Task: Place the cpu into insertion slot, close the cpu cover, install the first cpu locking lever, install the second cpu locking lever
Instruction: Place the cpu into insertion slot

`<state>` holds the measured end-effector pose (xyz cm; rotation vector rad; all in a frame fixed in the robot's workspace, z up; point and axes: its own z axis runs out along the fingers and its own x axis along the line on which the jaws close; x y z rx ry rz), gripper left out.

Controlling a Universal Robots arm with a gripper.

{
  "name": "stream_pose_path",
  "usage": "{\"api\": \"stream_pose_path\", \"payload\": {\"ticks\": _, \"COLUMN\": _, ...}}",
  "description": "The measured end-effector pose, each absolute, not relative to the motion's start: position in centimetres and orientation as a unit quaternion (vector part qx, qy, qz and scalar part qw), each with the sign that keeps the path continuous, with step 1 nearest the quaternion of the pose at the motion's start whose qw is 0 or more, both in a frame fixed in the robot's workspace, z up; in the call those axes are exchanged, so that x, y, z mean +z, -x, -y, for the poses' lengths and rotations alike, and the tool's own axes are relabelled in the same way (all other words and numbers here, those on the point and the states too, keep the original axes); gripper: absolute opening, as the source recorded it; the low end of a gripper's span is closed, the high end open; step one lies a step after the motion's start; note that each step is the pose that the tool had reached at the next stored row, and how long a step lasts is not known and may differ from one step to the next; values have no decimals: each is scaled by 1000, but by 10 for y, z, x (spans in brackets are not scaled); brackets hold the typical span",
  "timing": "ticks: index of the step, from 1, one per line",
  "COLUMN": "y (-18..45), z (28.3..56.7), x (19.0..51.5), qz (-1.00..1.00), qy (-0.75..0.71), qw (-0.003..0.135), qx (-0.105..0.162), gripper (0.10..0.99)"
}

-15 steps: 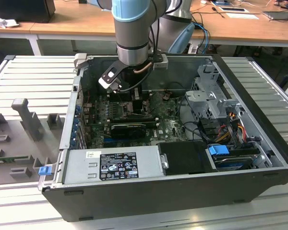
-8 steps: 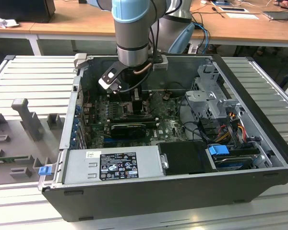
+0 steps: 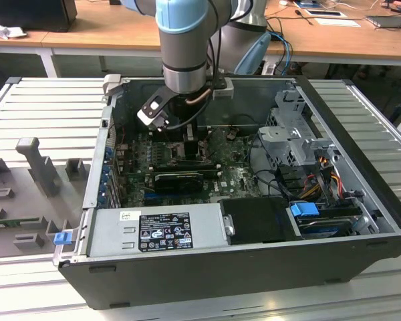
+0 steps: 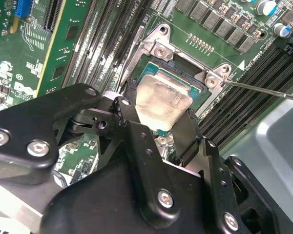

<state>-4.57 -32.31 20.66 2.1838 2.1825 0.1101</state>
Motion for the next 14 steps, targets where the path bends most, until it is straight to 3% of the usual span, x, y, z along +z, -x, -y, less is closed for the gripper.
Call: {"api": "stream_pose_path", "payload": {"ticks": 14, "y": 45, "z": 318, "x": 201, "qz": -712, "qy": -701, "qw": 26, "qx": 36, "gripper": 533}}
